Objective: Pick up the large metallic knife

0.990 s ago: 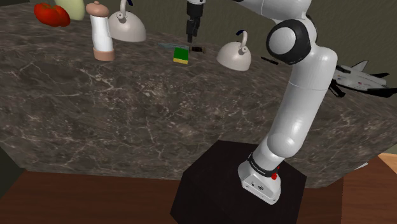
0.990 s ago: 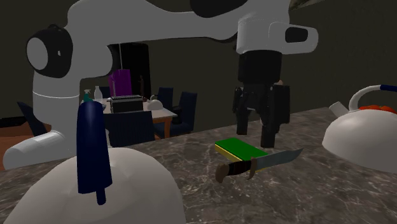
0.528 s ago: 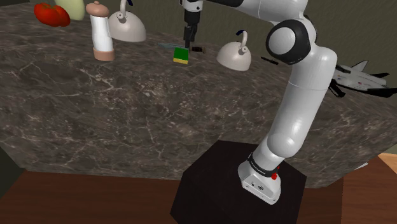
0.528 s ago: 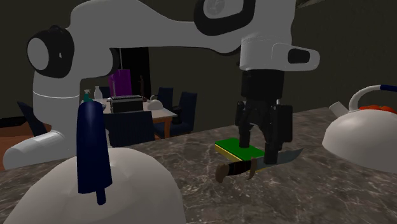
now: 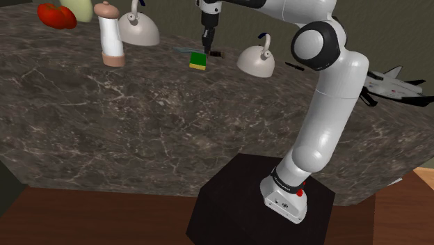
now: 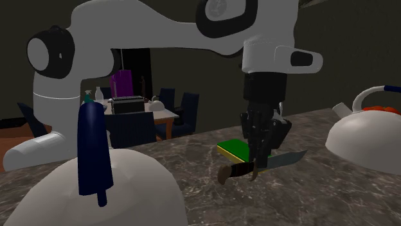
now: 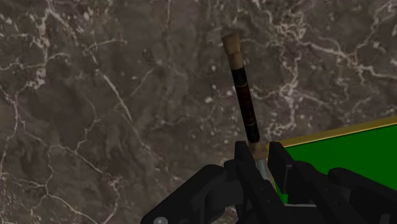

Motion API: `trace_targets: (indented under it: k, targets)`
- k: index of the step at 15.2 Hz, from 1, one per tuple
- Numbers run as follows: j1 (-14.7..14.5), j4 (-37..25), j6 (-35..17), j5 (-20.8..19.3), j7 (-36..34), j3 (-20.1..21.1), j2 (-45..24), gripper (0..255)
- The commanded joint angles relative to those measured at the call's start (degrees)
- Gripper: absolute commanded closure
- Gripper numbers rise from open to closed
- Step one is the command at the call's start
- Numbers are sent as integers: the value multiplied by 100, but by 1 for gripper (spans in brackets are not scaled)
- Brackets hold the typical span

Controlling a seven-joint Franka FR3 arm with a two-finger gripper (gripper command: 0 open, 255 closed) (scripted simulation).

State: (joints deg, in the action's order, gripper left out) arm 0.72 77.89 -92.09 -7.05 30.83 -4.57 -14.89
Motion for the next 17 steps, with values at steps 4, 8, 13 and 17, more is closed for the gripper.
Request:
trace_targets:
  k: [4, 8, 13, 17]
  targets:
    - [-4, -95, 78, 0, 2, 2, -20, 255]
    - [-1, -557, 433, 9, 49, -1, -124, 255]
    - [6, -1234, 915, 20, 114, -6, -316, 255]
    - [17, -1900, 1350, 31, 174, -12, -542, 255]
